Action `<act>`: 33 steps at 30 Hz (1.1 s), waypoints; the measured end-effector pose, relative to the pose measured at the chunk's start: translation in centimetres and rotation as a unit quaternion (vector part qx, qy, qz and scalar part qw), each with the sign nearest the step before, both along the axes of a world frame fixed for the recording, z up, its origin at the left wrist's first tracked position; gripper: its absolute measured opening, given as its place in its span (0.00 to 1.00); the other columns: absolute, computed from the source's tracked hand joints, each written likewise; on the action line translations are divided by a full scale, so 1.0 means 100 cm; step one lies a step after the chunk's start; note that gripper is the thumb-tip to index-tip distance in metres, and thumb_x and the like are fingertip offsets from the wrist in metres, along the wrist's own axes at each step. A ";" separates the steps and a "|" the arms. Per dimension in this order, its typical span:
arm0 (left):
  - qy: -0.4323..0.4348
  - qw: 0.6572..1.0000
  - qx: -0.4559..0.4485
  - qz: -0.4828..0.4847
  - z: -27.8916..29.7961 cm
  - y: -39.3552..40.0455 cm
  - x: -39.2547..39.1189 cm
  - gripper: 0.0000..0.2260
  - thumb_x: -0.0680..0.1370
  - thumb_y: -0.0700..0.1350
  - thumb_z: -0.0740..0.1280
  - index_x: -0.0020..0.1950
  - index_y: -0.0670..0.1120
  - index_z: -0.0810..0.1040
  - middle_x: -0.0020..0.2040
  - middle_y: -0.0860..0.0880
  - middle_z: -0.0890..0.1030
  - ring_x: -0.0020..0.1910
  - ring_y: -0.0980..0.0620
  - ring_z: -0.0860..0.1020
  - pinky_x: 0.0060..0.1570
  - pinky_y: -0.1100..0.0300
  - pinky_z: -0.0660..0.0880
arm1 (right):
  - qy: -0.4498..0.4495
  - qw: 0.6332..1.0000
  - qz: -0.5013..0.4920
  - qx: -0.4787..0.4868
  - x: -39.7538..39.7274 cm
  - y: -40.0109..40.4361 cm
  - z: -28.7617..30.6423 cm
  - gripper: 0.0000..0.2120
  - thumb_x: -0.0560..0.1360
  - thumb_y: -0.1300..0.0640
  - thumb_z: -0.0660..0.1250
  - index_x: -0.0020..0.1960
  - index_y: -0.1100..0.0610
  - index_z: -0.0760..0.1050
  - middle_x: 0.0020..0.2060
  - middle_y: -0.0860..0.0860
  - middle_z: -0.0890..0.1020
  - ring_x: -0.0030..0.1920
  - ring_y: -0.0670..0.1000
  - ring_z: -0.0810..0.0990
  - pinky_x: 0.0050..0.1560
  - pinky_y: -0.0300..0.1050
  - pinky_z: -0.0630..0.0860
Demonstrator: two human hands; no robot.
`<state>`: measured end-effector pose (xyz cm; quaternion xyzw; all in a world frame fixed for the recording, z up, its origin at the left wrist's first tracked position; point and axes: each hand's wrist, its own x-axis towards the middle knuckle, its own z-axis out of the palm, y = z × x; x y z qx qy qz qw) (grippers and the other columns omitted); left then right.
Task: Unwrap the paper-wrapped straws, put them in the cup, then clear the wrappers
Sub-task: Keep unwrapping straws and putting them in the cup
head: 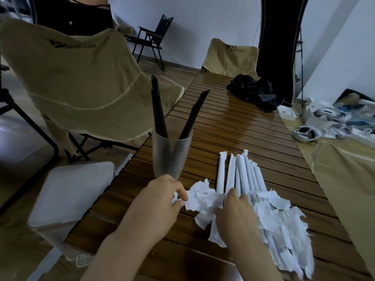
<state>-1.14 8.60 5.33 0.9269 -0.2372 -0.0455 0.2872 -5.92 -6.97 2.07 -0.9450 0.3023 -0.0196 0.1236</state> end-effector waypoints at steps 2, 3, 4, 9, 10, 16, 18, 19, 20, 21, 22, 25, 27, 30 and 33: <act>-0.001 1.000 0.007 -0.010 -0.002 -0.002 0.000 0.08 0.80 0.50 0.64 0.57 0.58 0.77 0.63 0.58 0.72 0.57 0.58 0.75 0.52 0.72 0.71 | -0.002 1.000 -0.012 0.008 0.000 -0.002 -0.001 0.14 0.76 0.55 0.65 0.57 0.54 0.64 0.53 0.53 0.72 0.52 0.52 0.74 0.46 0.41 0.71; 0.001 1.000 0.011 -0.017 -0.003 -0.003 -0.001 0.08 0.80 0.50 0.63 0.57 0.58 0.77 0.63 0.59 0.72 0.57 0.59 0.75 0.52 0.72 0.71 | -0.004 1.000 -0.017 0.015 0.000 -0.003 -0.002 0.15 0.76 0.54 0.66 0.56 0.54 0.63 0.53 0.53 0.72 0.50 0.52 0.74 0.45 0.41 0.72; 0.003 1.000 0.013 -0.025 -0.004 -0.003 -0.002 0.08 0.80 0.50 0.63 0.57 0.58 0.77 0.62 0.59 0.72 0.57 0.59 0.75 0.52 0.71 0.71 | -0.004 1.000 -0.023 0.021 0.000 -0.003 -0.001 0.15 0.76 0.55 0.67 0.56 0.54 0.62 0.52 0.53 0.73 0.47 0.52 0.74 0.43 0.41 0.72; 0.010 0.999 0.014 -0.043 -0.013 -0.003 -0.006 0.05 0.78 0.50 0.66 0.51 0.59 0.78 0.58 0.59 0.74 0.52 0.60 0.77 0.52 0.67 0.75 | 0.003 0.998 -0.038 0.052 0.001 -0.005 -0.001 0.15 0.77 0.61 0.63 0.60 0.57 0.60 0.50 0.55 0.78 0.44 0.54 0.77 0.38 0.43 0.69; 0.013 0.999 0.015 -0.046 -0.014 -0.004 -0.007 0.05 0.78 0.50 0.66 0.51 0.59 0.78 0.58 0.59 0.74 0.52 0.60 0.77 0.51 0.67 0.76 | -0.006 0.997 -0.042 0.067 0.001 -0.005 0.000 0.15 0.78 0.62 0.61 0.61 0.58 0.60 0.49 0.55 0.78 0.43 0.54 0.77 0.38 0.44 0.70; 0.003 0.998 0.018 -0.060 -0.015 -0.008 -0.007 0.09 0.78 0.51 0.65 0.57 0.61 0.75 0.61 0.61 0.72 0.54 0.62 0.76 0.42 0.76 0.67 | -0.126 0.979 -0.093 0.128 -0.006 -0.011 0.026 0.12 0.75 0.67 0.59 0.57 0.62 0.62 0.45 0.58 0.77 0.36 0.54 0.73 0.34 0.47 0.72; 0.001 0.998 0.006 -0.069 -0.013 -0.009 -0.008 0.10 0.79 0.51 0.65 0.59 0.62 0.74 0.62 0.62 0.72 0.54 0.63 0.75 0.40 0.78 0.66 | -0.194 0.966 -0.104 0.132 -0.009 -0.018 0.037 0.12 0.74 0.70 0.59 0.55 0.62 0.64 0.43 0.57 0.75 0.36 0.53 0.74 0.33 0.46 0.71; -0.003 0.997 -0.004 -0.073 -0.010 -0.010 -0.008 0.10 0.79 0.51 0.65 0.59 0.62 0.74 0.62 0.63 0.71 0.54 0.64 0.75 0.40 0.78 0.66 | -0.228 0.958 -0.106 0.138 -0.010 -0.021 0.042 0.13 0.74 0.71 0.59 0.57 0.62 0.65 0.42 0.56 0.74 0.35 0.50 0.72 0.30 0.43 0.68; -0.010 0.997 -0.013 -0.078 -0.008 -0.011 -0.009 0.10 0.79 0.51 0.64 0.60 0.62 0.73 0.62 0.63 0.71 0.55 0.64 0.74 0.40 0.79 0.66 | -0.259 0.948 -0.105 0.154 -0.011 -0.024 0.047 0.13 0.75 0.70 0.58 0.58 0.62 0.66 0.43 0.54 0.74 0.34 0.48 0.71 0.29 0.40 0.66; -0.018 0.996 -0.020 -0.083 -0.006 -0.012 -0.009 0.11 0.79 0.52 0.64 0.60 0.62 0.73 0.62 0.64 0.71 0.55 0.65 0.74 0.40 0.79 0.66 | -0.289 0.934 -0.102 0.184 -0.011 -0.026 0.051 0.12 0.77 0.69 0.58 0.60 0.61 0.67 0.44 0.53 0.74 0.35 0.46 0.71 0.29 0.38 0.65; -0.024 0.995 -0.029 -0.088 -0.004 -0.013 -0.010 0.11 0.79 0.52 0.63 0.61 0.62 0.72 0.61 0.64 0.70 0.55 0.64 0.73 0.41 0.80 0.66 | -0.317 0.918 -0.094 0.221 -0.012 -0.027 0.055 0.11 0.79 0.66 0.57 0.60 0.60 0.68 0.44 0.52 0.75 0.35 0.46 0.71 0.29 0.37 0.65; -0.050 0.992 -0.069 -0.091 0.004 -0.016 -0.010 0.12 0.79 0.55 0.60 0.63 0.62 0.71 0.61 0.64 0.71 0.56 0.64 0.72 0.46 0.83 0.64 | -0.371 0.883 -0.028 0.287 -0.014 -0.027 0.060 0.05 0.81 0.56 0.57 0.56 0.54 0.69 0.38 0.49 0.75 0.31 0.43 0.72 0.29 0.36 0.68; -0.063 0.987 -0.115 -0.089 0.008 -0.018 -0.011 0.13 0.79 0.54 0.60 0.64 0.59 0.72 0.60 0.62 0.73 0.57 0.63 0.72 0.51 0.80 0.66 | -0.383 0.880 0.057 0.276 -0.015 -0.024 0.061 0.05 0.80 0.53 0.59 0.51 0.53 0.71 0.34 0.51 0.73 0.28 0.42 0.69 0.28 0.38 0.68; -0.131 0.974 -0.172 -0.066 0.017 -0.018 -0.014 0.16 0.78 0.52 0.61 0.66 0.58 0.69 0.59 0.60 0.75 0.56 0.63 0.73 0.52 0.74 0.71 | -0.391 0.866 0.186 0.249 -0.016 -0.019 0.062 0.06 0.79 0.51 0.62 0.48 0.52 0.74 0.29 0.49 0.70 0.26 0.43 0.67 0.25 0.37 0.64; -0.240 0.938 -0.246 -0.049 0.026 -0.015 -0.016 0.21 0.77 0.48 0.64 0.69 0.56 0.64 0.58 0.56 0.73 0.52 0.61 0.75 0.49 0.72 0.74 | -0.385 0.851 0.265 0.240 -0.015 -0.016 0.063 0.07 0.79 0.51 0.60 0.51 0.48 0.77 0.29 0.42 0.70 0.29 0.44 0.69 0.29 0.34 0.63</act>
